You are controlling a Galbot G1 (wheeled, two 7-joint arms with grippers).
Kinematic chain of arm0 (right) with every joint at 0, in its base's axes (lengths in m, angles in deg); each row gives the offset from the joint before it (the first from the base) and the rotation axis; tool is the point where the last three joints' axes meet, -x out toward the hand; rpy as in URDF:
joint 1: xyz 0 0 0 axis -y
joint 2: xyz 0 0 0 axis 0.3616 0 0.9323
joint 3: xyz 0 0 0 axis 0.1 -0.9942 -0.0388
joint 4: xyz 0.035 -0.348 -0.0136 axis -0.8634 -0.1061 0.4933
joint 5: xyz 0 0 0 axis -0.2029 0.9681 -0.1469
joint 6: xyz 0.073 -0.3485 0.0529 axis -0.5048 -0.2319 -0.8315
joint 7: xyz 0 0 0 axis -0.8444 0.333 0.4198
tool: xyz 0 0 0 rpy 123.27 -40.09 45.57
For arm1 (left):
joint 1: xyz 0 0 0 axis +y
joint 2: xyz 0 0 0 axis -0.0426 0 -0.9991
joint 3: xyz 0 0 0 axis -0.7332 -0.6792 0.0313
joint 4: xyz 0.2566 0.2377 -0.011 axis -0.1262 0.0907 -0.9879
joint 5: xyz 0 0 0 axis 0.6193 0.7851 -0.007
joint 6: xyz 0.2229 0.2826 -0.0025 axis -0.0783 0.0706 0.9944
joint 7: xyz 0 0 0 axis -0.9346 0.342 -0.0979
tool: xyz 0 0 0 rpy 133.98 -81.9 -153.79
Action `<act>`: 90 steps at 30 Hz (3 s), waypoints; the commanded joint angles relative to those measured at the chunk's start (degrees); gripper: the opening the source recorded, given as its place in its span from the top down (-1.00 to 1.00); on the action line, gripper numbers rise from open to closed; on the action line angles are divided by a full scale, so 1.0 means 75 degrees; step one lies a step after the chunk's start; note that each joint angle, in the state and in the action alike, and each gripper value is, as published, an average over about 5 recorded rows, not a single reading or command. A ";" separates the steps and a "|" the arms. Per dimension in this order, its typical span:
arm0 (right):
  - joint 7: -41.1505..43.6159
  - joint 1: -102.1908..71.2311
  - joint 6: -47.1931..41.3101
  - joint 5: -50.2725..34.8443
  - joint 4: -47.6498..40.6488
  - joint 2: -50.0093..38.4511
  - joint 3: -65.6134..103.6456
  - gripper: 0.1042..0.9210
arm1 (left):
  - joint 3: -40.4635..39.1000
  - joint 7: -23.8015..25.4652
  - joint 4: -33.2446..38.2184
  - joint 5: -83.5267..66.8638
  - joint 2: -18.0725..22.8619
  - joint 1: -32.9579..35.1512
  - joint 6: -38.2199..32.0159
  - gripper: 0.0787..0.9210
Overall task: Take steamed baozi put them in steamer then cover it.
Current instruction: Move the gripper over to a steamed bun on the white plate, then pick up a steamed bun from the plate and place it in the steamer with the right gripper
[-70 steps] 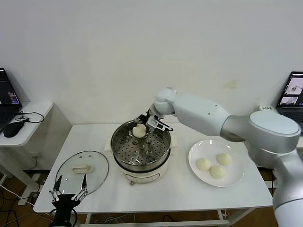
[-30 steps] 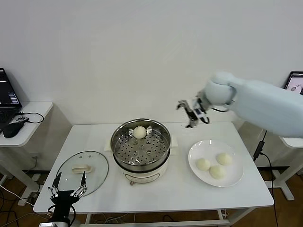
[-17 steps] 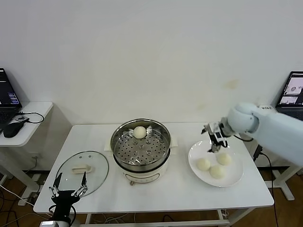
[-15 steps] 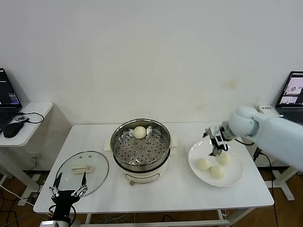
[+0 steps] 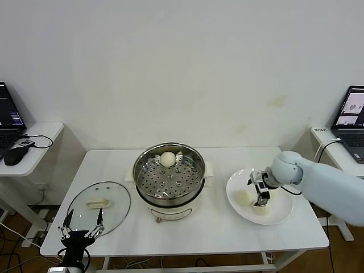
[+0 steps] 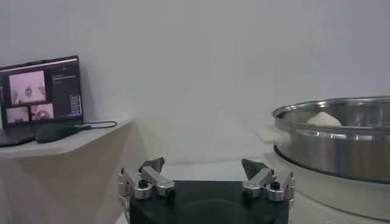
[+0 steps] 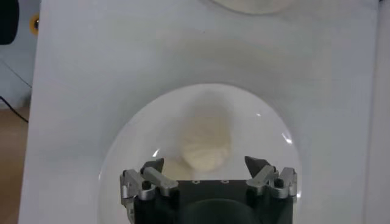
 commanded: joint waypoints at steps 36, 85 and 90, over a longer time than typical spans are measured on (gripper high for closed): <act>0.0607 0.3298 -0.0521 -0.1469 0.0040 0.0515 -0.1028 -0.16 | 0.0032 0.0003 -0.0038 -0.0034 -0.0025 -0.0129 -0.0002 -0.77; -0.1837 0.2112 -0.2279 -0.3867 -0.2830 0.6364 -0.1270 -0.18 | 0.0194 0.0018 0.0203 0.0012 0.0073 -0.0152 -0.0027 -0.77; -0.1787 0.1928 -0.2175 -0.3607 -0.3008 0.6397 -0.1122 -0.27 | 0.0190 0.0024 0.0232 0.0020 0.0092 -0.0133 -0.0032 -0.77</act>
